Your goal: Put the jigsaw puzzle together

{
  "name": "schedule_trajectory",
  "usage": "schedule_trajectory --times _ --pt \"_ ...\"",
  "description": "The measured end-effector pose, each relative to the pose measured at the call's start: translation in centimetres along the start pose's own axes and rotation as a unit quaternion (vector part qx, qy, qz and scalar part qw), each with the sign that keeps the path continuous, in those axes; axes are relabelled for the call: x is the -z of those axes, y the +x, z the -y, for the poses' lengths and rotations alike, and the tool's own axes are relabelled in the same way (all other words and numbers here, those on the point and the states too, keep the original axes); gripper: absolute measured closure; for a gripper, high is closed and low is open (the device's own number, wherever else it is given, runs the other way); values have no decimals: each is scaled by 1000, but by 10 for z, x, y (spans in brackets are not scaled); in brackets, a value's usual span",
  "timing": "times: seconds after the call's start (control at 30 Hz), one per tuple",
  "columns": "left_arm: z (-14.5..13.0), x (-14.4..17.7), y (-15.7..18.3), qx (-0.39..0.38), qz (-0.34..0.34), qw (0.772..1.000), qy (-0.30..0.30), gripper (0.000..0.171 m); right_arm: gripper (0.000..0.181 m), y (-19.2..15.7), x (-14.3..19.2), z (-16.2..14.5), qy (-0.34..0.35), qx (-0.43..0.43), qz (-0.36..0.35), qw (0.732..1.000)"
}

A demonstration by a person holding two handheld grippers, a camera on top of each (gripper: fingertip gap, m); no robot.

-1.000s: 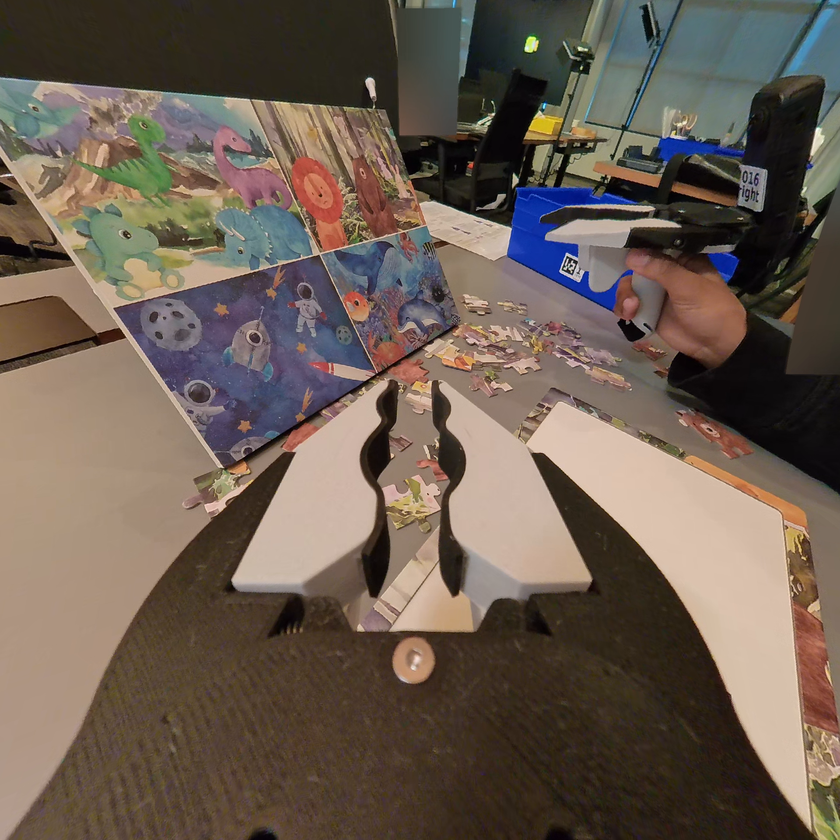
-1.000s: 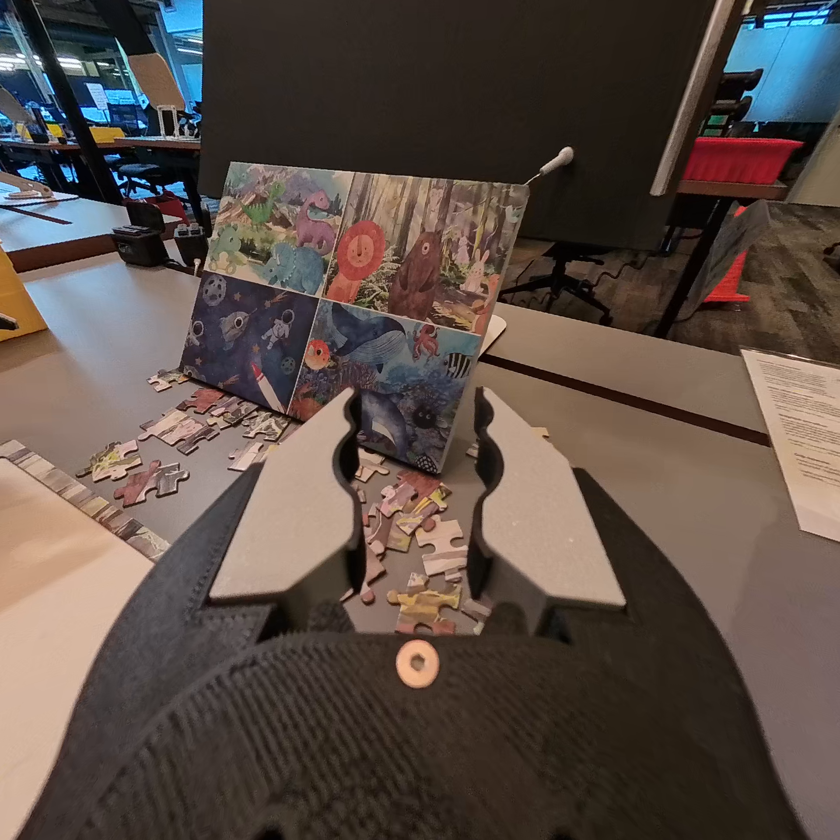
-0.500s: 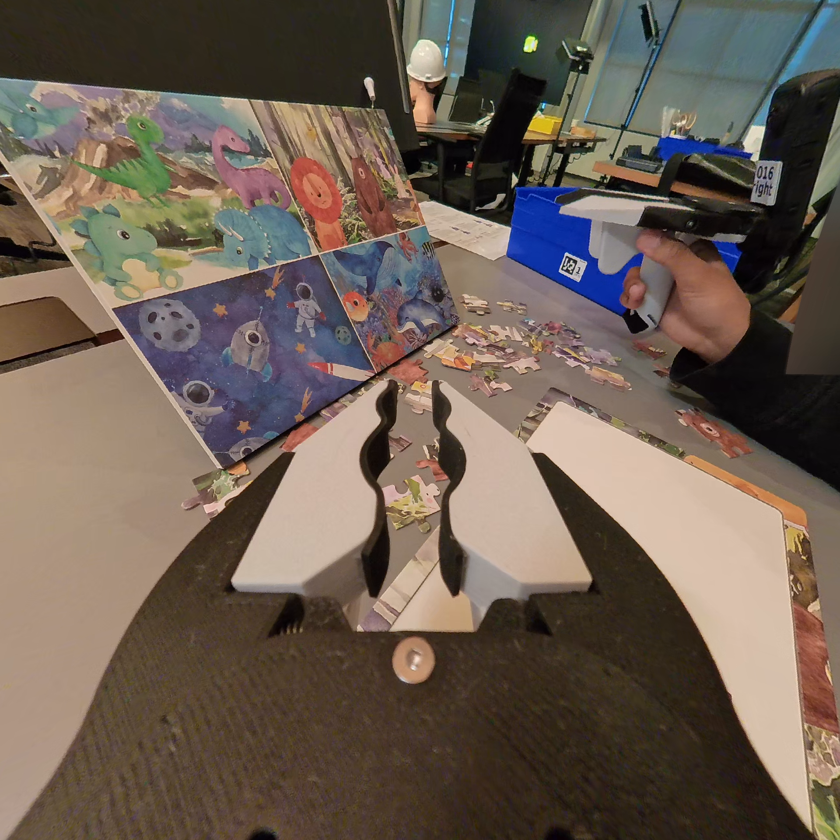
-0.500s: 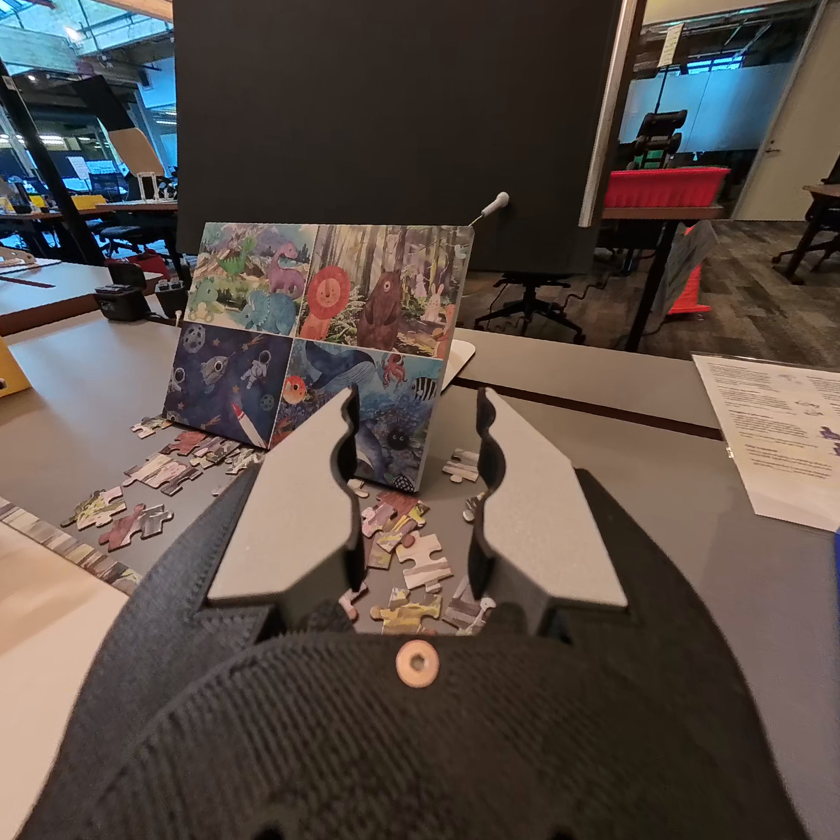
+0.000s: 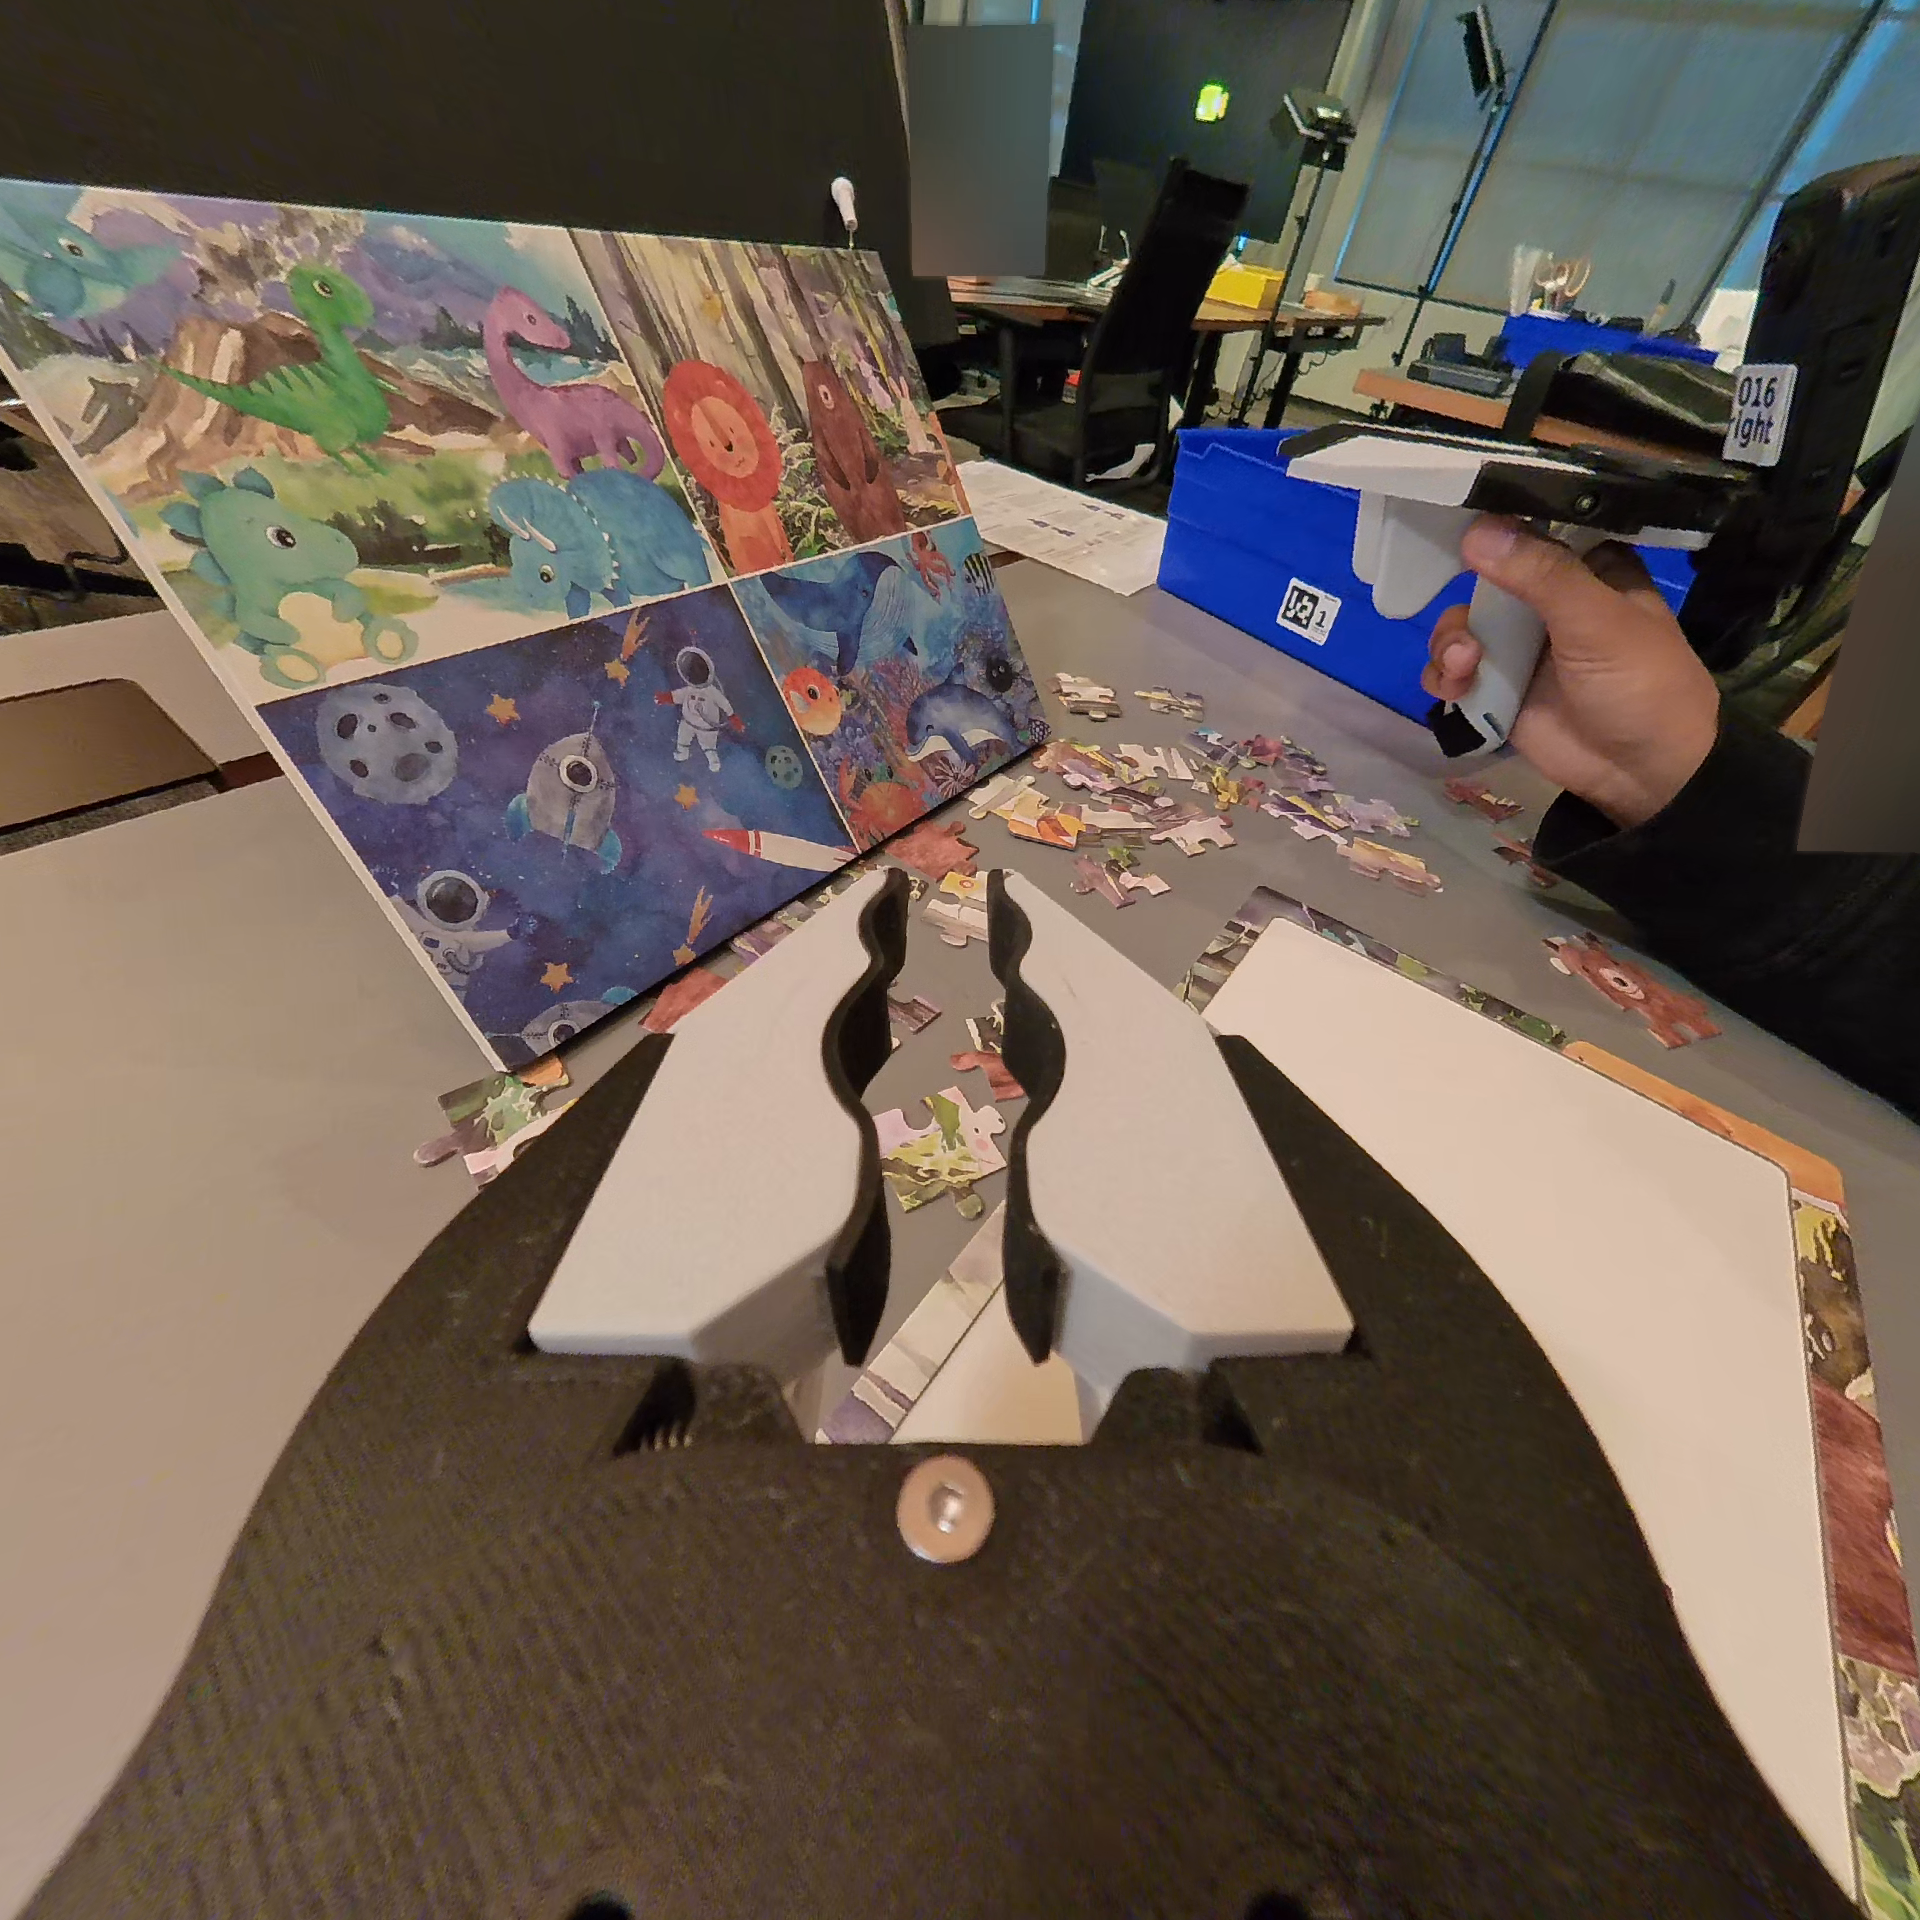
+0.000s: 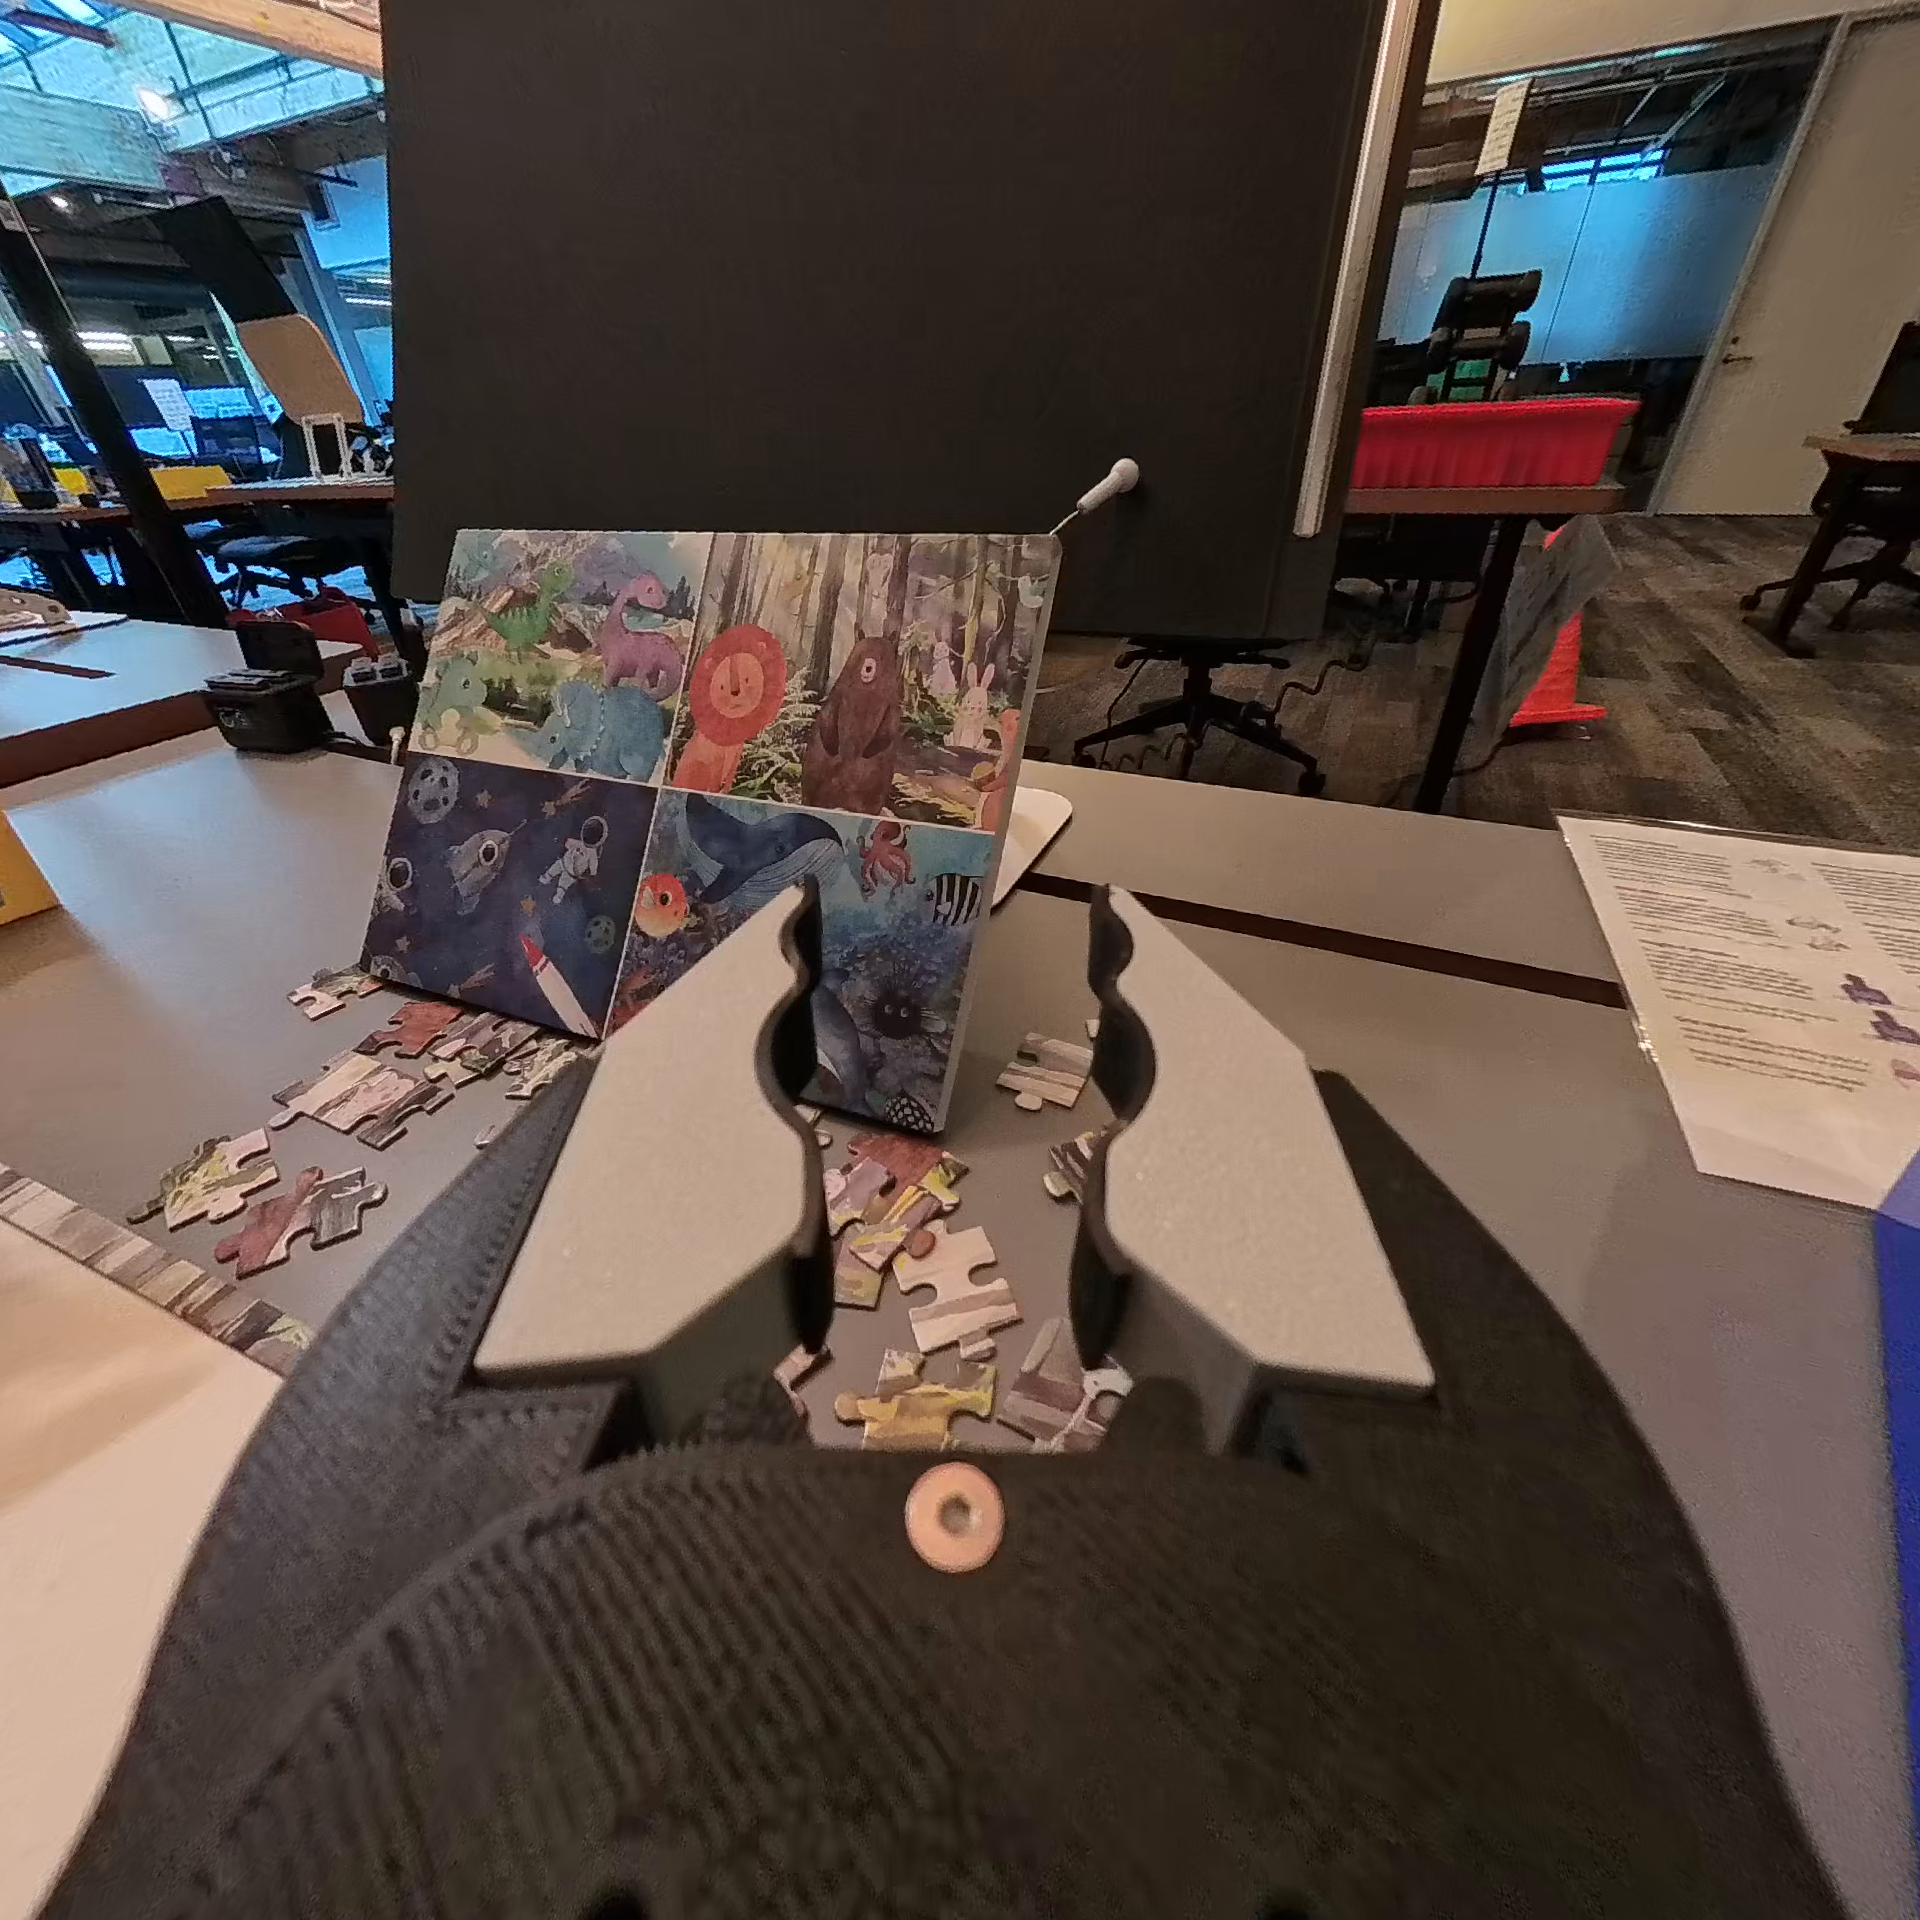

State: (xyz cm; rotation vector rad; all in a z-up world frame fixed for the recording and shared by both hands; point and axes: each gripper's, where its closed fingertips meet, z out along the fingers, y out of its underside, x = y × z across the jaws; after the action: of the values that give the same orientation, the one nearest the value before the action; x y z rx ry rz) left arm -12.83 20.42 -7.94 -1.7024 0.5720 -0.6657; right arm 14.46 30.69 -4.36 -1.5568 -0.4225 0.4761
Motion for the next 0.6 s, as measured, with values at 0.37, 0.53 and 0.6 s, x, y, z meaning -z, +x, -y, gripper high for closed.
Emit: schedule_trajectory --times 0.37,0.53,0.6 --pt "0 0 0 1 -1 1000 0 158 131 -2 -2 -4 -6 -3 6 1000" --pt "0 0 0 1 -1 1000 1 158 130 -4 -4 -6 -12 -5 11 1000" --pt "0 0 0 1 -1 1000 1 158 130 -5 -4 -7 -13 -5 12 1000"
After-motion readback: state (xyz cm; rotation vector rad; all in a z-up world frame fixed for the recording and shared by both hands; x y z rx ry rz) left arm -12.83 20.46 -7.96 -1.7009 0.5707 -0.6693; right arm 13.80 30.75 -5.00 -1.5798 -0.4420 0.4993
